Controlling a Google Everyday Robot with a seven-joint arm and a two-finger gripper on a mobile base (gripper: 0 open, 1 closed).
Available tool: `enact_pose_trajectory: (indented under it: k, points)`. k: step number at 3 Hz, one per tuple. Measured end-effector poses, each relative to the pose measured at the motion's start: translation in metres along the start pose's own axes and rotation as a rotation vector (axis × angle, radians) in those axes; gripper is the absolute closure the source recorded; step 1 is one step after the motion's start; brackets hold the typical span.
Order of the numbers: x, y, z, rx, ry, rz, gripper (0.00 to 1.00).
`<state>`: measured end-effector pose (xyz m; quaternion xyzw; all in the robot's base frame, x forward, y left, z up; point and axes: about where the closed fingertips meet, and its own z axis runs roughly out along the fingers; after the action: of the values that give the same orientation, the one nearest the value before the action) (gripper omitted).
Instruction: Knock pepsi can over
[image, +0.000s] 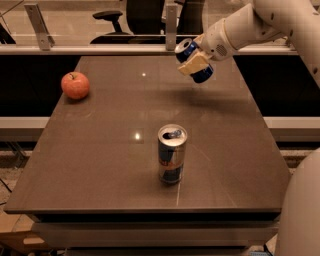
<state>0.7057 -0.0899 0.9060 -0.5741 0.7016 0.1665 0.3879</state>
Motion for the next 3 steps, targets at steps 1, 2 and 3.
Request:
enact_pose_trajectory:
  k: [1,2,3]
  points:
    - [0.001,0.006,0.003,0.013,0.091,-0.034,1.0]
    - [0.0,0.012,0.009,0.016,0.164,-0.066,1.0]
    - [0.001,0.013,0.015,0.006,0.23,-0.093,1.0]
